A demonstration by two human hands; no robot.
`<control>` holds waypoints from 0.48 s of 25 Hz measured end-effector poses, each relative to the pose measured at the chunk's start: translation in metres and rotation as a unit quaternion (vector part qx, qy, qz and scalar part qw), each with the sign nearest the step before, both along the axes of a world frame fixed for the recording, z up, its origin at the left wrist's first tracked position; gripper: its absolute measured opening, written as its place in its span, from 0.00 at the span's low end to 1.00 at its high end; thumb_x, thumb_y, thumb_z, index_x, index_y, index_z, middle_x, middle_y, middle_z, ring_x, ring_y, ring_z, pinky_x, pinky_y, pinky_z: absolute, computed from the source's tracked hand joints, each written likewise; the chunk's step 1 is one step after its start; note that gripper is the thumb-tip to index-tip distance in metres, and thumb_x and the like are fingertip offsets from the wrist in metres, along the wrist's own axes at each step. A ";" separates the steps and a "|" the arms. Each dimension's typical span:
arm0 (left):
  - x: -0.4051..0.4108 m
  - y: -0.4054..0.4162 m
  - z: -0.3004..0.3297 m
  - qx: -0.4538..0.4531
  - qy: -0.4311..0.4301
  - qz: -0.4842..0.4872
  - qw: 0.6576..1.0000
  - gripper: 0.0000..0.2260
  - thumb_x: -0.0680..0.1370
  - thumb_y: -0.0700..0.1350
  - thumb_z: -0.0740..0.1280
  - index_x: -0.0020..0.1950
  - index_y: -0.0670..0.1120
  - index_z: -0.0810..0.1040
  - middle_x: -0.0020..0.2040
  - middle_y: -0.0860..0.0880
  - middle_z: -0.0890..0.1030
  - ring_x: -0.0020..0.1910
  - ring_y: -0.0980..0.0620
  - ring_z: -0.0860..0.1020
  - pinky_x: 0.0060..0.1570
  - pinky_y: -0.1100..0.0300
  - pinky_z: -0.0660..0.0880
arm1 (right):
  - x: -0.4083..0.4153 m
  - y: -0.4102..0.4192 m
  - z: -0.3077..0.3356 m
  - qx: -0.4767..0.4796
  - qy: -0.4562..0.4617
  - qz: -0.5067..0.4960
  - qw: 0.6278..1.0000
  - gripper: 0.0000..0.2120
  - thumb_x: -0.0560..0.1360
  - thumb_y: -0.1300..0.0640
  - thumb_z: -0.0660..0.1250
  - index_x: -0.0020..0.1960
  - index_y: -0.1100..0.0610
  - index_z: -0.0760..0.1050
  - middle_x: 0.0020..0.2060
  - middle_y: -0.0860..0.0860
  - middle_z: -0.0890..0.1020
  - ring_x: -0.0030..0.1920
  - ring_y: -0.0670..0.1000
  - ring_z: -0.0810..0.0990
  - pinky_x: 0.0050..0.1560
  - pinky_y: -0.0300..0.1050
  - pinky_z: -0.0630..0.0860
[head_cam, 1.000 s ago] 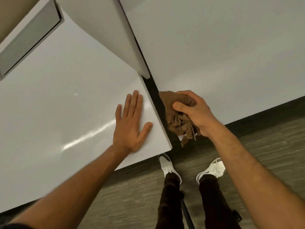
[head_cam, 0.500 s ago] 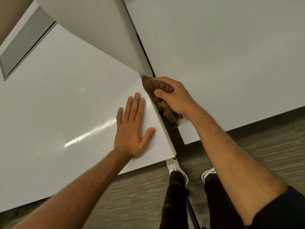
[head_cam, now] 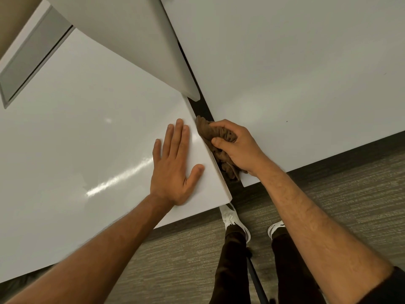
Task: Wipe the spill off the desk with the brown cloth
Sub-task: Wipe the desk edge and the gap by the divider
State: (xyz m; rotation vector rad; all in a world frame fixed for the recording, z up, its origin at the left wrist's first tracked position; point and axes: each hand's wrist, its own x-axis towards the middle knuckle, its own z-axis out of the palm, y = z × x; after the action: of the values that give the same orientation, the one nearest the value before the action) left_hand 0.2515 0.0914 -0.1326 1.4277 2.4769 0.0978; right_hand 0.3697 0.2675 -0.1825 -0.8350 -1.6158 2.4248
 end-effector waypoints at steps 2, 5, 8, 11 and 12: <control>0.000 0.000 0.000 0.000 0.002 0.000 1.000 0.39 0.83 0.68 0.45 0.87 0.47 0.45 0.87 0.49 0.43 0.86 0.48 0.43 0.82 0.43 0.41 | 0.008 -0.002 -0.001 0.011 -0.001 0.009 1.000 0.18 0.80 0.62 0.68 0.60 0.40 0.77 0.60 0.49 0.82 0.61 0.46 0.81 0.59 0.43 0.81; 0.001 0.000 0.000 0.001 0.005 0.001 1.000 0.38 0.83 0.68 0.45 0.87 0.47 0.45 0.87 0.49 0.44 0.86 0.48 0.42 0.83 0.43 0.41 | 0.024 -0.005 -0.001 0.016 -0.003 0.028 0.999 0.20 0.80 0.63 0.68 0.58 0.37 0.77 0.58 0.46 0.81 0.59 0.43 0.81 0.59 0.39 0.80; 0.001 0.001 0.001 0.002 0.006 0.001 1.000 0.38 0.83 0.68 0.45 0.86 0.46 0.45 0.87 0.49 0.44 0.86 0.48 0.42 0.83 0.42 0.41 | 0.033 -0.006 -0.004 0.057 -0.031 0.035 0.997 0.19 0.80 0.62 0.68 0.59 0.38 0.77 0.59 0.45 0.81 0.60 0.43 0.79 0.64 0.42 0.79; 0.002 0.001 0.001 0.005 0.005 -0.002 1.000 0.38 0.83 0.68 0.46 0.87 0.46 0.45 0.87 0.48 0.44 0.86 0.48 0.42 0.83 0.43 0.41 | 0.030 0.002 -0.003 0.075 -0.053 0.008 0.996 0.16 0.80 0.59 0.68 0.62 0.41 0.78 0.59 0.44 0.81 0.60 0.44 0.79 0.64 0.46 0.78; 0.001 0.001 0.001 0.005 0.004 -0.002 1.000 0.38 0.83 0.68 0.46 0.86 0.46 0.45 0.87 0.48 0.44 0.86 0.48 0.42 0.83 0.43 0.40 | 0.027 0.005 -0.001 0.060 -0.049 -0.017 0.997 0.16 0.81 0.58 0.67 0.62 0.40 0.78 0.59 0.43 0.82 0.60 0.43 0.80 0.64 0.46 0.78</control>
State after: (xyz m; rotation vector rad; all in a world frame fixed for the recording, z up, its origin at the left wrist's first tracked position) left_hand 0.2530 0.0926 -0.1315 1.4408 2.4824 0.1053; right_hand 0.3970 0.2728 -0.1836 -0.9649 -1.7470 2.2704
